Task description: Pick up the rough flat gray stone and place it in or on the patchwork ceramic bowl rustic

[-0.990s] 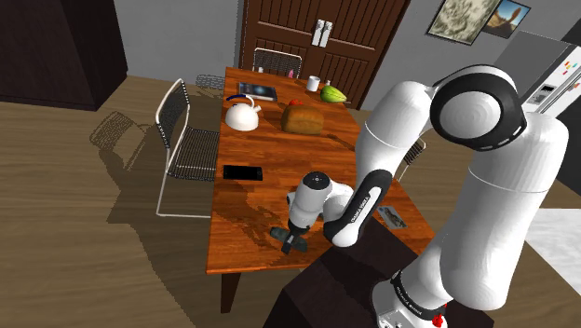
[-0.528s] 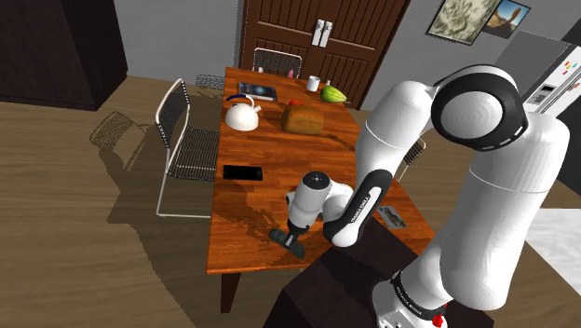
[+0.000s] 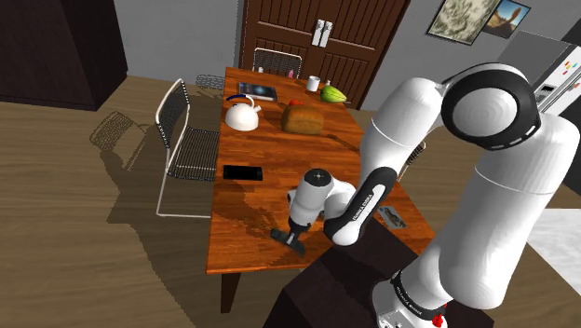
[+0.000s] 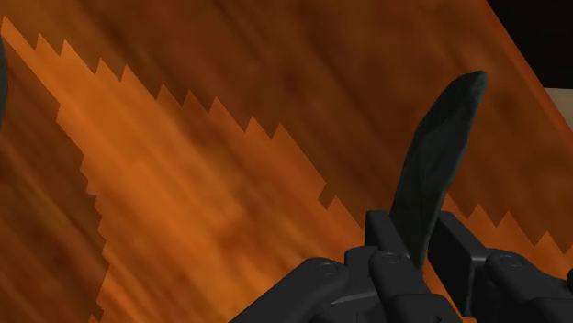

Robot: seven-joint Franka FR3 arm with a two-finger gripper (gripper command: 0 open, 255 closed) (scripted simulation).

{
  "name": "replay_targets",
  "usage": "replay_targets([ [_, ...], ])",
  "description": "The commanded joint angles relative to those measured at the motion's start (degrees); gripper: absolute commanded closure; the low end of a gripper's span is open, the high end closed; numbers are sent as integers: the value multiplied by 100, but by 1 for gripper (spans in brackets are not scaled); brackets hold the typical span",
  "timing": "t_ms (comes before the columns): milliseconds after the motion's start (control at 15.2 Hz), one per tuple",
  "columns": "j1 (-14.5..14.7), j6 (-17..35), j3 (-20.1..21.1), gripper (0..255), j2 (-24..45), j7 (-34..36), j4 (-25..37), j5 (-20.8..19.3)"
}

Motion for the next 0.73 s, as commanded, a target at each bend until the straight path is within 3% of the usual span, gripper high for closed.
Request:
replay_targets([
  [0,-200,-165,231,255,-207,-164,-77,188],
  [330,-676,-569,857,255,-793,-750,-265,899],
  [660,-912,-987,1299,255,-1388,-1423,-402,1777],
])
